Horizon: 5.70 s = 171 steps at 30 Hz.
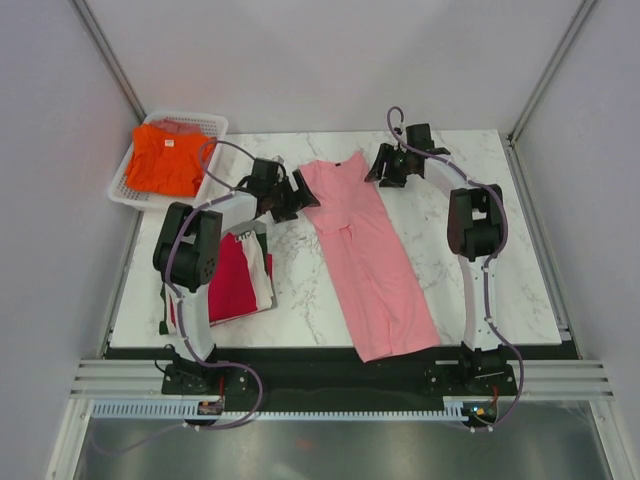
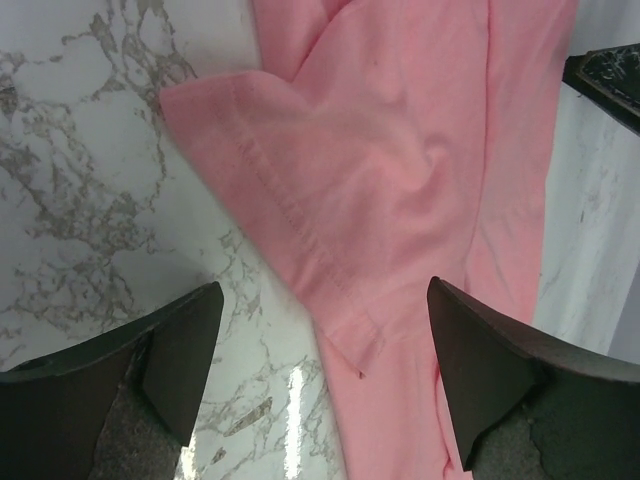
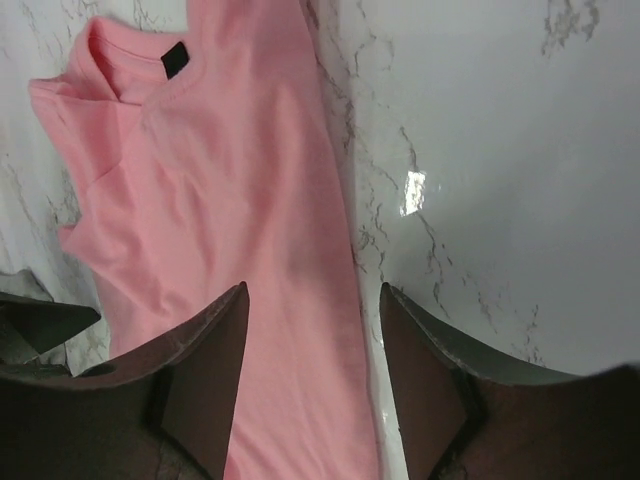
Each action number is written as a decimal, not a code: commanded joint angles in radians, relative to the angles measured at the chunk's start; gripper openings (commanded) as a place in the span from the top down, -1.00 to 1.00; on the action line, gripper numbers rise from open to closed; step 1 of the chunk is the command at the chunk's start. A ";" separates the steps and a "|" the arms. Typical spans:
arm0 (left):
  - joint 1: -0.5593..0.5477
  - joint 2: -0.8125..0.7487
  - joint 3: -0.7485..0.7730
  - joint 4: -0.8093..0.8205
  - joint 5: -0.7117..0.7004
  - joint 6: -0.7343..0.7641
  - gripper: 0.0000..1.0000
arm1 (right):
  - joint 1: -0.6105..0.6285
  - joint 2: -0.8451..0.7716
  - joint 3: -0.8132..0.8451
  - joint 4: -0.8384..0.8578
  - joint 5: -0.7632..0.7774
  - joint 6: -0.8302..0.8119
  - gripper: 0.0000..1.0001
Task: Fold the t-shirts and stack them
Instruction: Fold the tshirt
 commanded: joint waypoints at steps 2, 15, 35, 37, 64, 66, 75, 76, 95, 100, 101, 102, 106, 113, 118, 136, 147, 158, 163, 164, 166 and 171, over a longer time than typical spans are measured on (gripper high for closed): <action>-0.002 0.046 0.069 0.030 0.011 -0.048 -0.80 | 0.000 0.084 0.074 0.014 -0.085 0.030 -0.23; -0.002 0.025 0.071 0.004 -0.031 -0.011 -0.74 | -0.003 0.304 0.306 0.093 -0.163 0.194 0.64; -0.123 -0.239 -0.122 -0.052 -0.040 0.075 -0.76 | -0.243 0.132 0.051 0.402 0.033 0.417 -0.44; -0.137 -0.262 -0.148 -0.052 -0.046 0.081 -0.76 | -0.244 0.063 -0.020 0.402 0.047 0.390 -0.46; -0.470 -0.767 -0.622 -0.115 -0.198 -0.008 -0.78 | 0.030 -1.446 -1.395 -0.109 0.541 0.245 -0.37; -0.506 -0.779 -0.638 -0.118 -0.207 -0.029 -0.78 | 0.087 -1.468 -1.449 -0.120 0.521 0.277 -0.39; -0.609 -0.759 -0.626 -0.121 -0.241 -0.088 -0.78 | 0.208 -1.571 -1.518 -0.206 0.535 0.375 -0.34; -0.609 -0.756 -0.626 -0.121 -0.243 -0.092 -0.78 | 0.207 -1.580 -1.518 -0.213 0.538 0.375 -0.33; -0.674 -0.655 -0.612 -0.078 -0.252 -0.158 -0.54 | 0.267 -1.499 -1.561 -0.224 0.458 0.363 0.07; -0.674 -0.629 -0.600 -0.077 -0.246 -0.155 -0.54 | 0.282 -1.471 -1.562 -0.212 0.470 0.369 0.23; -0.674 -0.626 -0.598 -0.072 -0.244 -0.155 -0.53 | 0.284 -1.471 -1.559 -0.213 0.473 0.369 0.33; -0.674 -0.620 -0.598 -0.066 -0.240 -0.157 -0.52 | 0.282 -1.473 -1.556 -0.218 0.476 0.367 0.65; -0.674 -0.600 -0.589 -0.062 -0.227 -0.157 -0.40 | 0.284 -1.500 -1.539 -0.241 0.481 0.364 0.80; -0.674 -0.523 -0.534 -0.060 -0.236 -0.143 -0.20 | 0.287 -1.511 -1.527 -0.247 0.469 0.357 0.79; -0.674 -0.437 -0.480 -0.054 -0.216 -0.143 -0.09 | 0.290 -1.517 -1.527 -0.238 0.469 0.355 0.80; -0.689 -0.461 -0.537 0.012 -0.189 -0.174 0.96 | 0.291 -1.585 -1.487 -0.256 0.469 0.367 0.81; -0.686 -0.518 -0.492 -0.055 -0.226 -0.152 0.96 | 0.291 -1.586 -1.378 -0.313 0.516 0.358 0.83; -0.585 -0.475 -0.371 -0.078 -0.174 -0.122 0.96 | 0.287 -1.450 -1.217 -0.278 0.687 0.337 0.83; -0.478 -0.379 -0.215 -0.103 -0.124 -0.106 0.96 | 0.258 -1.244 -1.043 -0.229 0.777 0.298 0.89; -0.461 -0.348 -0.193 -0.108 -0.117 -0.103 0.96 | 0.233 -1.189 -1.020 -0.213 0.777 0.291 0.90; -0.416 -0.313 -0.120 -0.120 -0.112 -0.102 0.96 | 0.198 -1.132 -0.958 -0.161 0.762 0.277 0.92; -0.316 -0.174 0.037 -0.132 -0.072 -0.109 0.96 | 0.080 -0.919 -0.820 -0.080 0.636 0.234 1.00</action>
